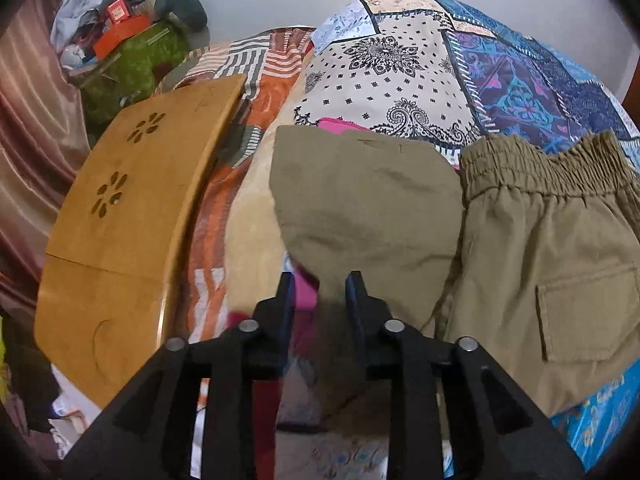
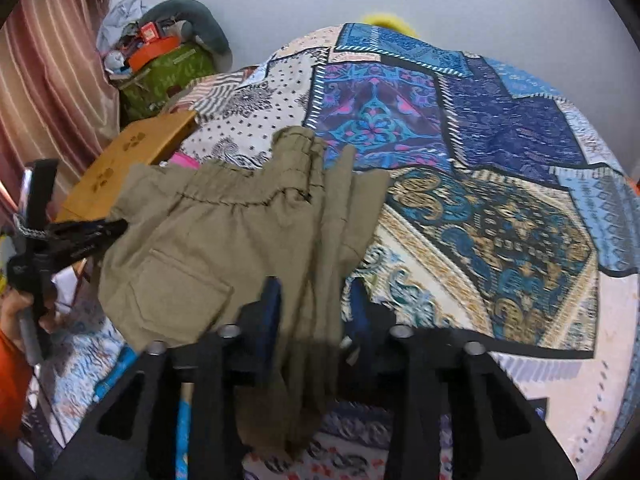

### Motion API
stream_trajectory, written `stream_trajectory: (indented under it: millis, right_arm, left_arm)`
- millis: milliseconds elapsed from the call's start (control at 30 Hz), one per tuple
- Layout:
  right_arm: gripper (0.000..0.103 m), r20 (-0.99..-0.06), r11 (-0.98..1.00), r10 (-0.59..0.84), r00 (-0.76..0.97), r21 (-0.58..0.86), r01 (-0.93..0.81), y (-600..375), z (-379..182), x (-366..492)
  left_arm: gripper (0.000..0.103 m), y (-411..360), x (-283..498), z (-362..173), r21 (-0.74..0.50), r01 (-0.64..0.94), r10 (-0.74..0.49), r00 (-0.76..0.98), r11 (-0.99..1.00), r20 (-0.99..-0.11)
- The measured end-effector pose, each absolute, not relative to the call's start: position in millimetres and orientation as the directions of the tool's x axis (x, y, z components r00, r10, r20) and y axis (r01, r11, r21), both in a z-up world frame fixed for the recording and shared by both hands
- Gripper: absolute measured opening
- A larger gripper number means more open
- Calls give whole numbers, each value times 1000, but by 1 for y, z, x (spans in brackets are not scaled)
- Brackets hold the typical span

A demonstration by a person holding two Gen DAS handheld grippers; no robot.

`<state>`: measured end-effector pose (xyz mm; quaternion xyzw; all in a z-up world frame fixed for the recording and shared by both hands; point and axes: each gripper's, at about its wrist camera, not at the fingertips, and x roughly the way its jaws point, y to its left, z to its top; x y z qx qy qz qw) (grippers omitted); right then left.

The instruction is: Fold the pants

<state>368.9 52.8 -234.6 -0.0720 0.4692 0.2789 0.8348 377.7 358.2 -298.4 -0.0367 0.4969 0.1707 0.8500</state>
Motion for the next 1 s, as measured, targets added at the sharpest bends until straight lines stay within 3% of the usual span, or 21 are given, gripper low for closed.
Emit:
stream_trajectory:
  millis: [100,267,467,733,1000]
  right_arm:
    - [49,-835,845,360,415,103,-525,48,-227,362]
    - [49,-822,846,348,450,68,-529,40,-197,344]
    - [49,-743,827,399,537,38,-561,31,-129,304]
    - [51,-596,796,511,620,55,-603,12,-41,237]
    - [51,-399,778,588,703,43,-627,-16,25,157]
  left_arm:
    - [30,354,367,-282,102,-332,250,442,938,-861]
    - [35,339,341,-240,76,-326,236,487,942,-841]
    - [36,302,296,-160,62,-291,234,605,955,-761]
    - [38,227,202,-51,50,-244,230,797,969,-558]
    - [40,169,111,9,59,-211,217,898,976,-383]
